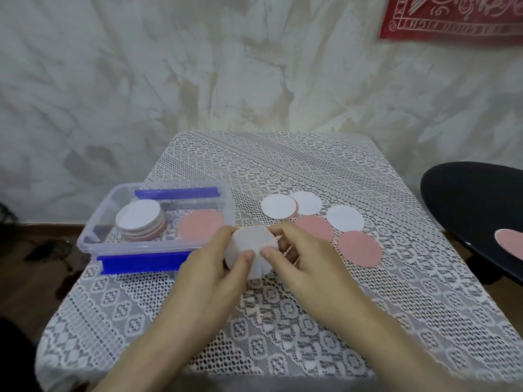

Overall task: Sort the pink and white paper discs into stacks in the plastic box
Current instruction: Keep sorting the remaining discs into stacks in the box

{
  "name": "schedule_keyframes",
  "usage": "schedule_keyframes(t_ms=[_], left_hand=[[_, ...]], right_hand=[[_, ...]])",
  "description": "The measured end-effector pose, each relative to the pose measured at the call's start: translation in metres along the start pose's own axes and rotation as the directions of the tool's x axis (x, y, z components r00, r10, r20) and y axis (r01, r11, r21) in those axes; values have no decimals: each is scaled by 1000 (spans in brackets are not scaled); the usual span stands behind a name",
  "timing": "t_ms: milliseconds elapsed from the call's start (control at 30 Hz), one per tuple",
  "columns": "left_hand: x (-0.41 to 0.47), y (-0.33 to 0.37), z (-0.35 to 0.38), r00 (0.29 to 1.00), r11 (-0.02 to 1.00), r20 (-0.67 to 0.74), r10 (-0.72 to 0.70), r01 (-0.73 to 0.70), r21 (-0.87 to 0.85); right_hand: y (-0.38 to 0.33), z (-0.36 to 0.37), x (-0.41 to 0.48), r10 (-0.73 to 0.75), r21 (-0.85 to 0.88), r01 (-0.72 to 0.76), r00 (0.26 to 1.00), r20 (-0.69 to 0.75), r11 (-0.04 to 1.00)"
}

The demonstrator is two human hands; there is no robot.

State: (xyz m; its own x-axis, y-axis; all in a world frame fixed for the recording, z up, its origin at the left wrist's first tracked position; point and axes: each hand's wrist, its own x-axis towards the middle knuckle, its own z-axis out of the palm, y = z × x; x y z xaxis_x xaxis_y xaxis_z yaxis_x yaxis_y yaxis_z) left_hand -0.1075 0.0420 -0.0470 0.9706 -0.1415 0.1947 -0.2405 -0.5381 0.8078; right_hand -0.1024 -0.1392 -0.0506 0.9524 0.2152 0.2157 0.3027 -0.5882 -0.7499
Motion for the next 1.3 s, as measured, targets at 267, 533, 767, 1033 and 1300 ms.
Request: schedule_keyframes(t_ms=[267,533,767,1033,1300], left_hand=[[-9,-13,-43,997,993,-69,-45,37,-111],[-5,-45,-105,970,996,-224,-94,94,-10],[2,-69,-141,919,973,-373,-126,189,136],[13,-88,-159,931,921,-332,-151,255,295],[13,-91,-158,940,932,-300,-163,247,265]], right_hand=[[-32,24,17,-8,113,5,1000,28,994],[-78,55,59,19,294,-54,992,121,954],[-98,85,102,28,236,-68,985,168,969],[-99,110,148,75,-7,-75,978,195,997],[-105,119,155,-37,-490,165,965,261,856]])
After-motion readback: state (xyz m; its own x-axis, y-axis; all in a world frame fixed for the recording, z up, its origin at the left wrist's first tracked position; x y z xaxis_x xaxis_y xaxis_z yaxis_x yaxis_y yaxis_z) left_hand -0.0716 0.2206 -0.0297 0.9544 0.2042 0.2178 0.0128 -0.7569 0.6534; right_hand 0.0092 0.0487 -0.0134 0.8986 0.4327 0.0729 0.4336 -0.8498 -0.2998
